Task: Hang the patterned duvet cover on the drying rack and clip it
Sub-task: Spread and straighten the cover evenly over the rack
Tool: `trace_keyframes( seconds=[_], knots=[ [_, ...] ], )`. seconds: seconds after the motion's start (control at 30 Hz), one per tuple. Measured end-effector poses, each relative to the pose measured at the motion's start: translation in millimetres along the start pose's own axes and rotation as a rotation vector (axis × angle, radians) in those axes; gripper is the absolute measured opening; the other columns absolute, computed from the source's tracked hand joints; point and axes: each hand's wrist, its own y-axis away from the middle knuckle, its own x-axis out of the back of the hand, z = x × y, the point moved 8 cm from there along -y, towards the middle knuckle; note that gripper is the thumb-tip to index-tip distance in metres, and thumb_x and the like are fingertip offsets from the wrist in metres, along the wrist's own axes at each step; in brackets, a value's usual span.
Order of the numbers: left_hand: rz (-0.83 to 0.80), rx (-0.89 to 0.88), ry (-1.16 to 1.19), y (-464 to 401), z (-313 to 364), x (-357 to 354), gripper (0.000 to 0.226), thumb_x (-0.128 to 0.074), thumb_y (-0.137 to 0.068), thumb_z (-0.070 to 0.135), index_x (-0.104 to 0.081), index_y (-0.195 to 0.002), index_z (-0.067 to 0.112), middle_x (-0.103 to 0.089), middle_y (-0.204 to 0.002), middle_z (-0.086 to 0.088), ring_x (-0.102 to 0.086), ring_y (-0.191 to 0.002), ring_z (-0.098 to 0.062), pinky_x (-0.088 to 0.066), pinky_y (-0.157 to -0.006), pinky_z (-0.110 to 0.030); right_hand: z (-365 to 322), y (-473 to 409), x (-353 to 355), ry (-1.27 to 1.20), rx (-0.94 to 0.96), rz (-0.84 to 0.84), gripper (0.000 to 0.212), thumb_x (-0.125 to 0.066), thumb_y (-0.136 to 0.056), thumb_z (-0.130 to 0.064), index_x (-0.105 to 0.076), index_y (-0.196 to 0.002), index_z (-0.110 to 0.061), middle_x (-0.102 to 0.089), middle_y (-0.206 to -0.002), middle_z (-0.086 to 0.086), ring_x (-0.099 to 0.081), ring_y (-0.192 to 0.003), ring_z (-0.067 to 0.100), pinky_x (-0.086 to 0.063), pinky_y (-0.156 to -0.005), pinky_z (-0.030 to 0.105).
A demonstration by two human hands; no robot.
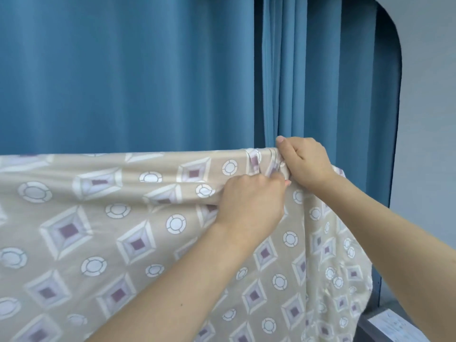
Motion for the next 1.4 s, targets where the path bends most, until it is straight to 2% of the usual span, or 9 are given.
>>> trace_keyframes(
  seconds=[0.1, 0.23, 0.53, 0.77, 0.9, 1.0, 1.13, 1.23, 1.4],
  knots=[
    [0.023, 0.036, -0.058, -12, -11, 31, 0.031, -0.044, -0.091, 0.034, -0.063, -0.069, 0.02, -0.059, -0.051, -0.002, -0.057, -0.046, -0.026, -0.025, -0.047, -0.027, -9, 4, 0, 0.085, 0.06, 0.049, 0.052, -0.021, -0.094, -0.049, -0.029, -0.055, -0.016, -0.037, -0.05, 0.0, -0.033, -0.049, 0.015, -0.028, -0.05, 0.034],
    [-0.048, 0.186, -0.167, -12, -62, 55, 0.027, -0.043, -0.083, 0.033, -0.065, -0.091, 0.02, -0.066, -0.089, -0.003, -0.056, -0.085, -0.031, -0.036, -0.074, -0.04, -11, 2, 0, 0.139, 0.039, 0.05, 0.043, -0.021, -0.09, -0.038, -0.028, -0.053, -0.016, -0.037, -0.051, 0.0, -0.034, -0.053, 0.021, -0.025, -0.049, 0.032],
    [0.056, 0.066, 0.037, 12, -93, 46, 0.014, -0.059, -0.086, 0.012, -0.073, -0.09, 0.012, -0.073, -0.081, -0.003, -0.065, -0.073, -0.03, -0.049, -0.071, -0.039, -52, -9, -9, 0.091, 0.176, -0.032, 0.05, -0.016, -0.083, -0.037, -0.056, -0.069, -0.01, -0.058, -0.071, 0.003, -0.052, -0.072, 0.024, -0.041, -0.065, 0.036],
    [0.198, -0.024, 0.072, 38, -72, 48, 0.018, -0.064, -0.087, 0.004, -0.075, -0.101, 0.008, -0.074, -0.107, -0.004, -0.067, -0.105, -0.024, -0.044, -0.101, -0.036, -57, -3, -20, 0.17, 0.124, -0.006, 0.059, -0.014, -0.094, -0.046, -0.034, -0.05, -0.013, -0.049, -0.049, 0.004, -0.048, -0.056, 0.029, -0.032, -0.054, 0.036],
    [0.02, 0.022, 0.039, 68, -58, 23, 0.012, -0.072, -0.079, 0.004, -0.072, -0.081, 0.016, -0.071, -0.073, 0.001, -0.068, -0.07, -0.02, -0.046, -0.069, -0.03, -56, 0, -19, 0.138, 0.145, 0.0, 0.052, -0.02, -0.096, -0.041, -0.029, -0.053, -0.014, -0.042, -0.049, 0.002, -0.045, -0.055, 0.029, -0.023, -0.053, 0.034],
    [-0.178, 0.152, 0.012, 69, -62, 16, 0.013, -0.077, -0.078, 0.017, -0.069, -0.069, 0.022, -0.056, -0.049, 0.003, -0.055, -0.045, -0.021, -0.029, -0.045, -0.025, -66, -1, -22, 0.107, 0.146, -0.041, 0.052, -0.024, -0.101, -0.039, -0.033, -0.057, -0.012, -0.044, -0.052, 0.003, -0.047, -0.059, 0.029, -0.026, -0.055, 0.035],
    [-0.449, 0.244, 0.126, 67, -73, 1, 0.034, -0.051, -0.097, 0.04, -0.058, -0.069, 0.021, -0.055, -0.06, -0.002, -0.055, -0.07, -0.028, -0.039, -0.057, -0.033, -109, 0, -26, 0.0, 0.246, -0.116, 0.054, -0.02, -0.1, -0.045, -0.055, -0.073, -0.013, -0.057, -0.068, 0.0, -0.053, -0.07, 0.026, -0.039, -0.065, 0.038],
    [-0.528, 0.169, 0.252, 73, -81, 8, 0.036, -0.052, -0.096, 0.036, -0.053, -0.065, 0.018, -0.047, -0.056, 0.001, -0.052, -0.065, -0.026, -0.048, -0.063, -0.038, -132, 2, -34, 0.09, 0.242, -0.092, 0.056, -0.024, -0.103, -0.044, -0.038, -0.052, -0.025, -0.044, -0.052, -0.005, -0.046, -0.06, 0.022, -0.032, -0.059, 0.034],
    [-0.195, -0.039, 0.098, 75, -128, 90, 0.027, -0.053, -0.084, 0.024, -0.072, -0.102, 0.017, -0.07, -0.093, 0.003, -0.063, -0.093, -0.025, -0.051, -0.08, -0.041, -146, 8, -29, 0.222, 0.193, 0.141, 0.052, -0.025, -0.098, -0.034, -0.025, -0.048, -0.02, -0.026, -0.042, -0.005, -0.035, -0.044, 0.027, -0.018, -0.05, 0.029]
  ],
)
